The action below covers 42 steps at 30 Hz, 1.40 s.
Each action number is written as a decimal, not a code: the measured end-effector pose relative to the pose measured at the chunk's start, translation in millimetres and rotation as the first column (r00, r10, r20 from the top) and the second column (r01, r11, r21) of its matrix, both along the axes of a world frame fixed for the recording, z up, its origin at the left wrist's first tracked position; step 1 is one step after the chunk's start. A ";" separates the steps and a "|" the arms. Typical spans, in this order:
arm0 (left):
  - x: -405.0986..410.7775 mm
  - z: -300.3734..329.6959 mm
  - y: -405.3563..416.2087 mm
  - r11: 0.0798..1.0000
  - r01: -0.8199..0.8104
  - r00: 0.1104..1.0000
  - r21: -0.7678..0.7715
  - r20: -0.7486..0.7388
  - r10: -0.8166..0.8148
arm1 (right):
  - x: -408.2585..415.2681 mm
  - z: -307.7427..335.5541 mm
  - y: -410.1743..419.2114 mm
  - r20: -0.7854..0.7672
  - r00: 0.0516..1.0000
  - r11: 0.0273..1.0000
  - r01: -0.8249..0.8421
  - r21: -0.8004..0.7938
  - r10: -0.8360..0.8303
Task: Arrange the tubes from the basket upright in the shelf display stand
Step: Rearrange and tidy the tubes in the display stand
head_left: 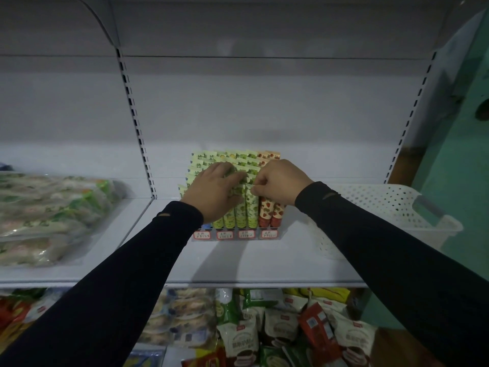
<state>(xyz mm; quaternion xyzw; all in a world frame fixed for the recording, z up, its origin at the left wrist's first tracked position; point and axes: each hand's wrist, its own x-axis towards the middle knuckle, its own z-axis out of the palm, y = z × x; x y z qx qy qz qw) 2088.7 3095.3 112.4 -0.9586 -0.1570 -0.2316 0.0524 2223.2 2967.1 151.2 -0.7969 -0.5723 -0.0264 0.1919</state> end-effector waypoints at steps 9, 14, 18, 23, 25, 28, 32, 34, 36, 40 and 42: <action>0.0 -1.3 -4.2 1.000 0.012 0.999 0.003 0.034 -0.012 | 5.4 -0.9 -2.3 0.008 1.000 1.000 0.015 -0.015 -0.015; 1.2 -0.9 -7.0 1.000 -0.002 1.000 -0.002 0.020 0.002 | 3.6 1.9 -2.1 0.052 0.998 0.999 0.024 -0.046 -0.021; 1.6 0.4 -7.7 1.000 -0.008 1.000 0.000 0.007 0.008 | 2.8 3.8 -2.2 0.068 0.997 0.998 0.031 -0.062 -0.027; 0.8 0.5 -7.6 1.000 -0.011 1.000 0.001 0.004 0.011 | 2.5 7.6 -6.5 0.041 0.999 0.999 0.006 -0.040 -0.004; 0.5 -0.3 -7.5 1.000 -0.017 1.000 0.014 0.003 0.017 | 2.3 10.2 -10.5 0.005 1.000 0.999 0.013 0.038 -0.013; 0.3 0.4 -7.3 1.000 -0.019 1.000 0.009 -0.002 0.019 | 5.0 17.3 -19.7 0.020 0.999 0.990 0.029 0.140 -0.032; -0.5 0.9 -7.8 1.000 -0.023 1.000 -0.008 -0.003 0.023 | 9.1 20.5 -31.8 0.023 0.998 0.992 0.049 0.120 -0.052; -0.8 1.5 -10.2 0.999 -0.037 0.999 -0.016 0.000 0.037 | 9.1 18.2 -33.0 0.048 0.997 0.997 0.053 0.053 -0.056; -0.2 3.2 -13.8 0.998 -0.047 0.999 -0.037 0.011 0.047 | 9.0 14.5 -31.2 0.068 0.996 0.998 0.058 0.006 -0.058; 2.6 3.9 -17.4 0.995 -0.073 0.997 -0.064 0.015 0.074 | 9.3 10.4 -27.2 0.060 0.995 0.997 0.076 0.030 -0.078; 3.3 1.9 -16.7 0.995 -0.085 0.996 -0.048 0.008 0.085 | 11.0 8.4 -27.7 0.081 0.992 0.995 0.097 0.012 -0.097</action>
